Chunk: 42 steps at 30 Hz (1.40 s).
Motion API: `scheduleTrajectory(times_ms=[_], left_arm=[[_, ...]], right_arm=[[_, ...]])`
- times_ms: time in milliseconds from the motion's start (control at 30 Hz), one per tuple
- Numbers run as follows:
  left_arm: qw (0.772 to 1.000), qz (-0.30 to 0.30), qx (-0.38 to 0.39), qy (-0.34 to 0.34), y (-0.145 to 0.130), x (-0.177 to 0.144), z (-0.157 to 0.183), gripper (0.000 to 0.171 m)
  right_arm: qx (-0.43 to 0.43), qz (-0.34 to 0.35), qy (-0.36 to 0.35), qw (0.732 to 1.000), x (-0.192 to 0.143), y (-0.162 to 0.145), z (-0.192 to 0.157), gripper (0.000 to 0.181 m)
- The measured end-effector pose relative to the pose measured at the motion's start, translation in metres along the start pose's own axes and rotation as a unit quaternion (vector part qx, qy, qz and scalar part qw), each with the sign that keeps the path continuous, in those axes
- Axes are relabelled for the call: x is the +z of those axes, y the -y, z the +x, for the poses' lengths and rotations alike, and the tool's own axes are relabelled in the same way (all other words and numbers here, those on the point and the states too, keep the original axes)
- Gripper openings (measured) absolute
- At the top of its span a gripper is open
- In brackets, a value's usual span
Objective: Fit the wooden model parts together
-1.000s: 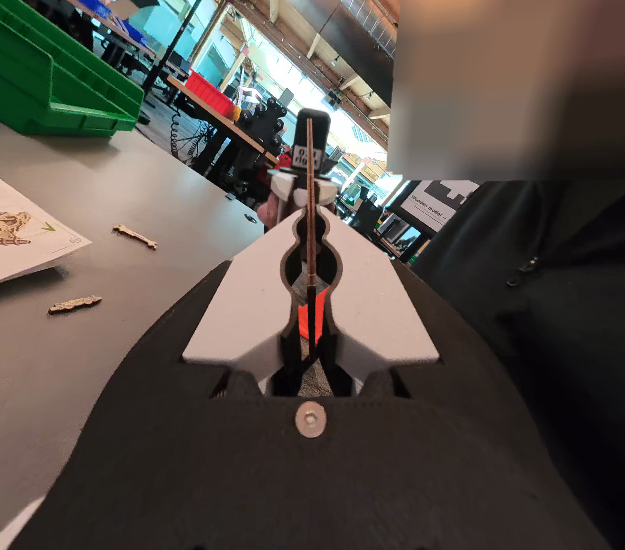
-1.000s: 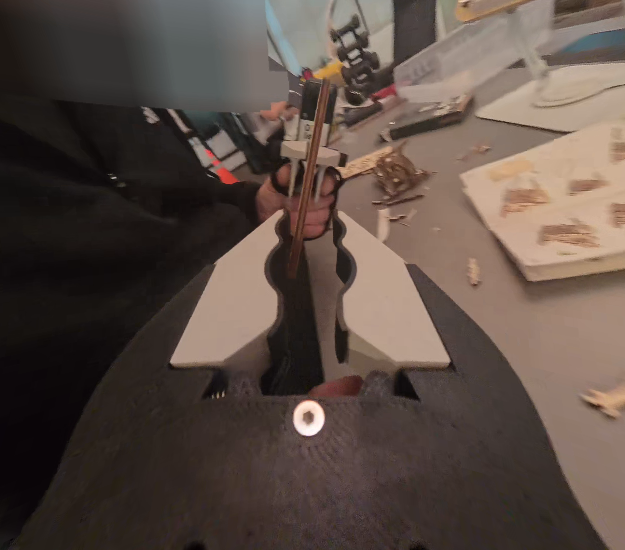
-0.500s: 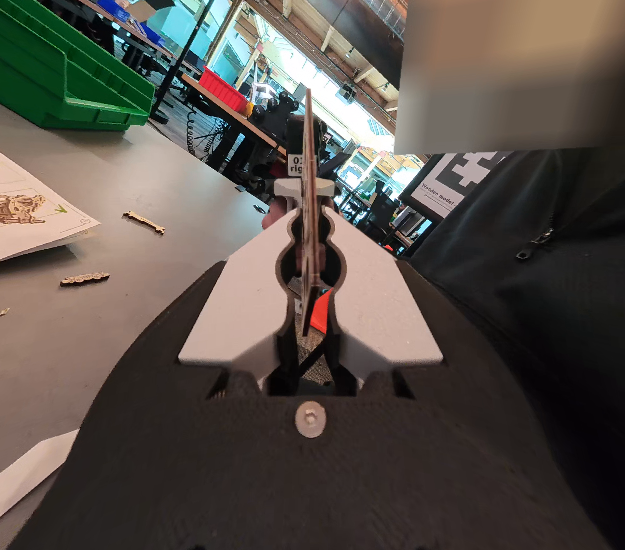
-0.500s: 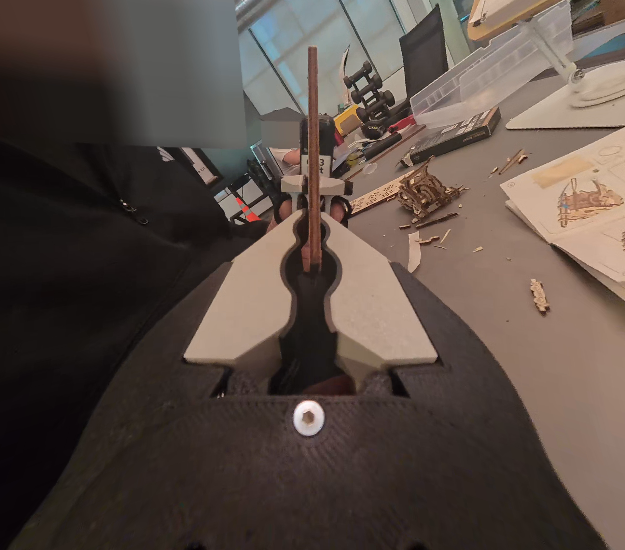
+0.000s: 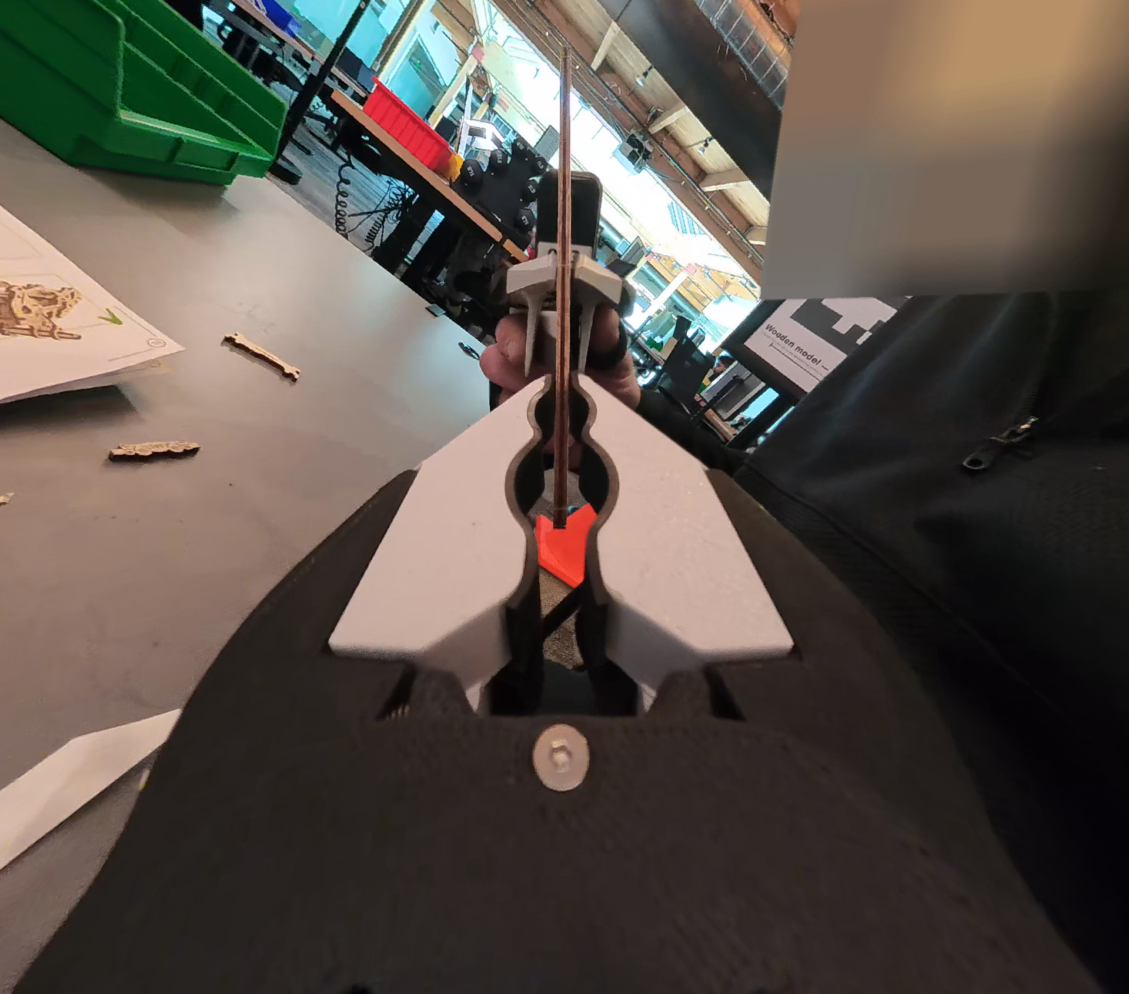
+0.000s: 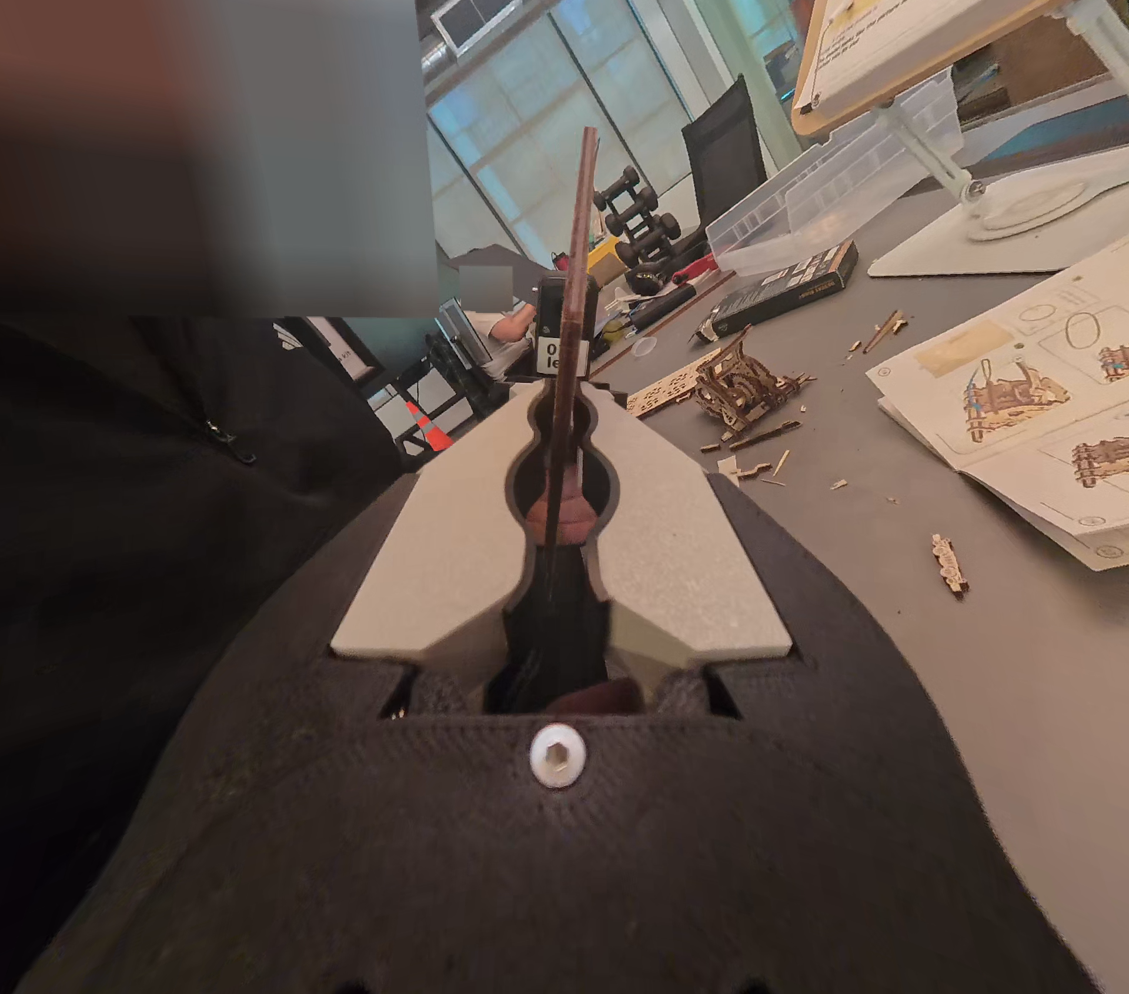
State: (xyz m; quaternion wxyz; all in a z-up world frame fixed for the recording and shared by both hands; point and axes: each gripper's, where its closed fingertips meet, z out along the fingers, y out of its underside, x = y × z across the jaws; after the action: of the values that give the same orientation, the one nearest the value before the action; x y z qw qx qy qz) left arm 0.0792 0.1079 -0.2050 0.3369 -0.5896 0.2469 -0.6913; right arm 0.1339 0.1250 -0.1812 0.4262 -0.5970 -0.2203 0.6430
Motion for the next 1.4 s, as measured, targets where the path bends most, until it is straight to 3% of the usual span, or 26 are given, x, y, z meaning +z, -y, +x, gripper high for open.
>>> scheduleTrajectory(times_ms=[100, 267, 633, 1067, 1200, 1400], left_arm=[[1.000, -0.003, -0.002, 0.003, -0.002, 0.003, -0.002, 0.000], [1.000, -0.012, -0.005, 0.006, -0.006, 0.006, -0.005, 0.001], [0.999, -0.015, 0.027, 0.027, -0.002, -0.003, -0.009, 0.006], [0.990, -0.054, 0.090, 0.094, -0.007, -0.030, -0.019, 0.015], [0.968, -0.080, 0.154, 0.180, 0.003, -0.057, -0.033, 0.024], [0.901, -0.149, 0.252, 0.322, 0.043, -0.133, -0.058, 0.038]], right_arm=[[0.009, -0.014, 0.006, 1.000, 0.005, -0.009, -0.001, 0.009], [0.010, -0.033, -0.010, 0.999, 0.005, -0.017, 0.005, 0.002], [0.000, -0.057, -0.026, 0.998, -0.011, -0.012, 0.007, 0.001], [0.005, -0.169, -0.208, 0.963, -0.093, -0.017, 0.067, 0.001], [0.015, -0.184, -0.251, 0.950, -0.114, -0.022, 0.086, 0.001], [0.025, -0.171, -0.261, 0.950, -0.128, -0.021, 0.099, 0.002]])
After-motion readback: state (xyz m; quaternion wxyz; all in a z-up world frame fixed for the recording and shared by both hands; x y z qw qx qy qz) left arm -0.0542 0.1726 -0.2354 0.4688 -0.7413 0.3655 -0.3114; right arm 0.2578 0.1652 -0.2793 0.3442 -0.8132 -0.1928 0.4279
